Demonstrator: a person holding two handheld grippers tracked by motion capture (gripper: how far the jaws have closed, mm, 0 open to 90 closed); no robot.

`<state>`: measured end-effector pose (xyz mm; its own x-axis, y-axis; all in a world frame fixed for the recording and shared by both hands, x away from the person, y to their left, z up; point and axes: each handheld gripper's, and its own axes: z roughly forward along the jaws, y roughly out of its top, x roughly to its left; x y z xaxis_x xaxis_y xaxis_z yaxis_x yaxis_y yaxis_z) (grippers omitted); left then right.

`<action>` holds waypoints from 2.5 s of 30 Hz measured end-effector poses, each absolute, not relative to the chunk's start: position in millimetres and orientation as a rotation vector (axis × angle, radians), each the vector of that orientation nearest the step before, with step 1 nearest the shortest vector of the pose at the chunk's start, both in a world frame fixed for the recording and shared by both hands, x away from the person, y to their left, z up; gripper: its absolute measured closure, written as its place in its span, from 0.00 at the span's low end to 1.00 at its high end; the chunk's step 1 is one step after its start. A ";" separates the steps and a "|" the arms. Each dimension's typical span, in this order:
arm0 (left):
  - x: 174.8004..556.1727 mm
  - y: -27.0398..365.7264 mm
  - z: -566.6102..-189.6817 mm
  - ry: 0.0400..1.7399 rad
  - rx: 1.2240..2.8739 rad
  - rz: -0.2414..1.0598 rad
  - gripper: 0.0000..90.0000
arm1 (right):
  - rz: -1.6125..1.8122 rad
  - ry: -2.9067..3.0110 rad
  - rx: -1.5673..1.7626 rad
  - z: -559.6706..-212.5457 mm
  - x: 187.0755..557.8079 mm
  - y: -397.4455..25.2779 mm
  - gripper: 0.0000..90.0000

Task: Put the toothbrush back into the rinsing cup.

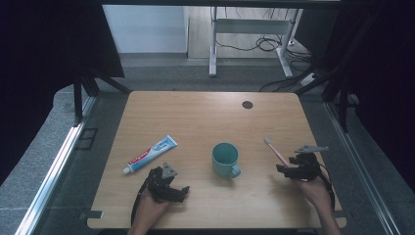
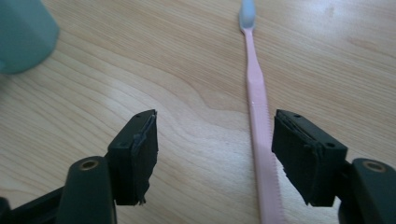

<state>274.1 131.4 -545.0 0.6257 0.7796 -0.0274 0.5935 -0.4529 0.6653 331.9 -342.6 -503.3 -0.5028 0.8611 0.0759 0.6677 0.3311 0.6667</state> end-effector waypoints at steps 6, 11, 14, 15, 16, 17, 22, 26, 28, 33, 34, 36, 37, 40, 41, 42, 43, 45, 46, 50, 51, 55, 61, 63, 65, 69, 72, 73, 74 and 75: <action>274.0 131.2 -545.2 1.073 2.196 0.373 0.01 | 0.882 2.348 1.394 -501.1 343.6 -347.4 0.40; 274.1 131.4 -545.0 1.070 2.201 0.373 0.01 | 0.838 2.386 1.406 -499.7 350.4 -349.4 0.40; 274.1 131.4 -545.0 1.070 2.201 0.373 0.01 | 0.788 2.416 1.392 -500.4 355.9 -349.3 0.40; 274.1 131.5 -545.0 1.070 2.201 0.373 0.01 | 0.759 2.434 1.400 -500.6 359.8 -348.7 0.40; 274.1 131.4 -545.0 1.071 2.201 0.373 0.01 | 0.759 2.434 1.400 -500.6 359.8 -348.7 0.40; 274.1 131.4 -545.0 1.071 2.201 0.373 0.01 | 0.741 2.442 1.401 -500.7 361.9 -348.3 0.40; 274.2 131.5 -545.0 1.069 2.202 0.373 0.01 | 0.650 2.494 1.368 -500.6 371.4 -343.5 0.40; 274.2 131.6 -544.8 1.069 2.205 0.372 0.01 | 0.589 2.538 1.342 -499.4 378.6 -339.3 0.40; 274.2 131.5 -544.8 1.070 2.204 0.371 0.01 | 0.560 2.558 1.343 -498.4 382.6 -337.3 0.40; 274.1 131.5 -544.8 1.070 2.204 0.372 0.01 | 0.521 2.597 1.371 -495.6 390.4 -334.6 0.43; 274.1 131.5 -544.8 1.071 2.204 0.372 0.01 | 0.504 2.615 1.384 -494.7 393.6 -333.2 0.44; 274.1 131.5 -544.8 1.071 2.204 0.372 0.01 | 0.492 2.624 1.392 -494.1 395.1 -332.3 0.45; 274.1 131.5 -544.8 1.071 2.204 0.372 0.01 | 0.475 2.635 1.395 -493.7 396.6 -331.3 0.47; 274.1 131.5 -544.8 1.071 2.204 0.372 0.01 | 0.398 2.670 1.410 -492.2 403.5 -327.3 0.52; 274.1 131.5 -544.8 1.071 2.204 0.372 0.01 | 0.398 2.670 1.410 -492.2 403.5 -327.3 0.52; 274.1 131.5 -544.8 1.070 2.204 0.372 0.01 | 0.358 2.689 1.414 -491.9 407.1 -325.3 0.54; 274.1 131.5 -544.8 1.070 2.204 0.372 0.01 | 0.358 2.689 1.414 -491.9 407.1 -325.3 0.54; 274.1 131.5 -544.8 1.070 2.204 0.372 0.01 | 0.320 2.699 1.418 -491.6 410.4 -322.5 0.56; 274.1 131.5 -544.8 1.070 2.204 0.372 0.01 | 0.306 2.703 1.423 -491.5 412.2 -321.4 0.57; 274.1 131.6 -544.8 1.070 2.205 0.372 0.01 | 0.249 2.725 1.446 -491.5 421.1 -317.6 0.63; 274.1 131.6 -544.8 1.070 2.205 0.372 0.01 | 0.249 2.725 1.446 -491.5 421.1 -317.6 0.63; 274.1 131.6 -544.8 1.069 2.205 0.372 0.01 | 0.196 2.736 1.475 -492.5 426.7 -315.8 0.66; 274.1 131.6 -544.8 1.070 2.205 0.372 0.01 | 0.143 2.759 1.482 -494.9 432.9 -311.6 0.71; 274.1 131.6 -544.8 1.070 2.205 0.372 0.01 | 0.110 2.762 1.483 -495.7 434.5 -309.5 0.72; 274.1 131.6 -544.8 1.070 2.205 0.372 0.01 | 0.094 2.762 1.492 -497.1 436.0 -308.1 0.73; 274.1 131.6 -544.8 1.069 2.205 0.372 0.01 | 0.067 2.763 1.492 -498.5 438.7 -305.9 0.76; 274.1 131.6 -544.8 1.070 2.205 0.372 0.01 | 0.050 2.762 1.488 -498.5 439.9 -305.2 0.81; 274.1 131.6 -544.8 1.070 2.204 0.372 0.01 | 0.049 2.761 1.488 -498.6 439.9 -304.9 0.84; 274.1 131.6 -544.8 1.070 2.205 0.372 0.01 | 0.044 2.759 1.488 -498.6 439.8 -304.7 0.85; 274.1 131.6 -544.8 1.069 2.205 0.372 0.01 | 0.043 2.758 1.491 -498.6 439.5 -304.3 0.86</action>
